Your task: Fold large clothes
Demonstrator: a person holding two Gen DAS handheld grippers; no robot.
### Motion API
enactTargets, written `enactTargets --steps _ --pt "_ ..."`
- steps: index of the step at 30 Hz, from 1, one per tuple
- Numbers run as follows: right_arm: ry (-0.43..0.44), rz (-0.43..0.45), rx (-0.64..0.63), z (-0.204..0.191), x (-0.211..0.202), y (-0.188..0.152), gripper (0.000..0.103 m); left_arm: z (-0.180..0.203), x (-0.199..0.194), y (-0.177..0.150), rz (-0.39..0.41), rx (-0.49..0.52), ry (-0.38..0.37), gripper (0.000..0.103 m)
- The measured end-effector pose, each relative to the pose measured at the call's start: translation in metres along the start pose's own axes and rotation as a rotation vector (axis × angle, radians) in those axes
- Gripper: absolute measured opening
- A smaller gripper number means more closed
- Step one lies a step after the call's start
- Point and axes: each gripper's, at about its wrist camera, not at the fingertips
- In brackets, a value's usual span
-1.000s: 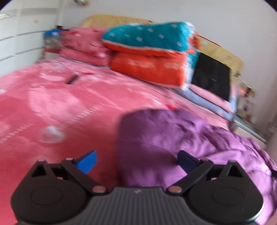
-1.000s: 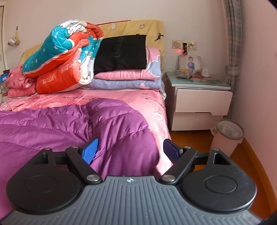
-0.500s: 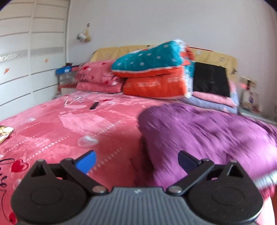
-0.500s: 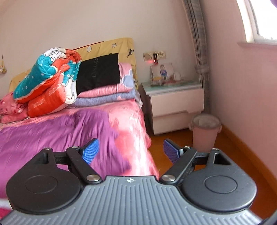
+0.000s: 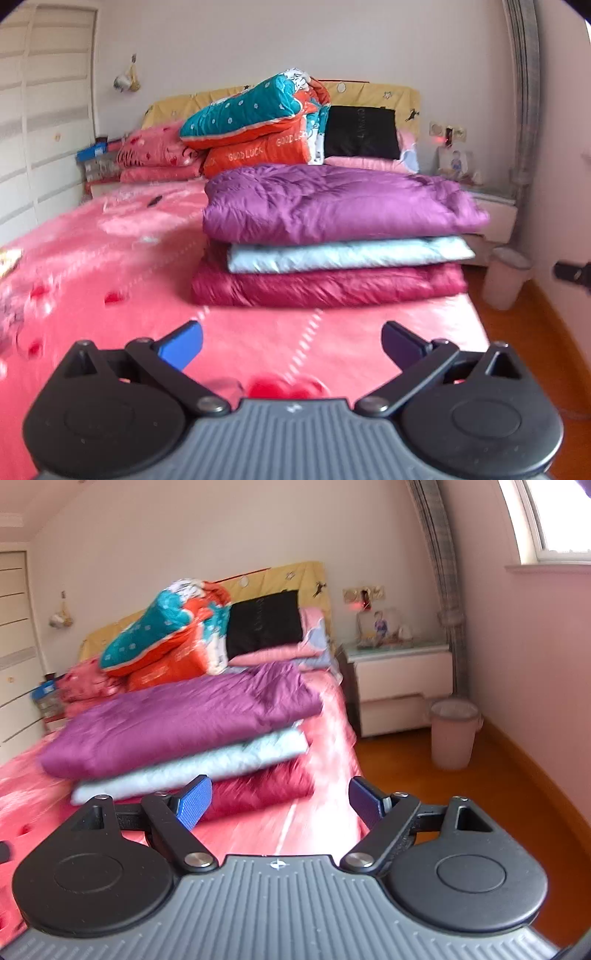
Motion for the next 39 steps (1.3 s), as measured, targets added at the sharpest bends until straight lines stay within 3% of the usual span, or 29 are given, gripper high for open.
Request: enactTargets --steps 6,9,17,23,28,39 --pt "0.014 -0.009 -0.006 0.005 -0.122 -0.011 0.101 0.025 -0.094 -0.023 -0.009 -0.04 0.016 0.102" --pt "0.035 0.029 0.006 0.01 -0.177 -0.01 0.101 0.033 -0.136 -0.027 0.013 -0.037 0.013 0.102" --pt "0.1 0.14 -0.014 0.002 -0.272 0.018 0.102 0.039 -0.211 -0.025 0.088 -0.031 0.055 0.102" --pt "0.143 0.214 -0.024 -0.004 -0.317 0.035 0.102 0.043 -0.231 -0.026 0.102 -0.01 0.091 0.102" --pt "0.151 0.251 -0.05 -0.007 -0.327 0.038 0.103 0.046 -0.24 -0.028 0.13 0.015 0.133 0.102" --pt "0.142 0.2 -0.061 -0.009 -0.323 0.031 0.103 0.043 -0.247 -0.034 0.147 0.002 0.174 0.102"
Point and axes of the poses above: each gripper's, at about its wrist camera, not at the fingertips, and x roughly the way its jaws point, z to its right, y to its top, and after that the axes turned 3 degrees about z, right-handed
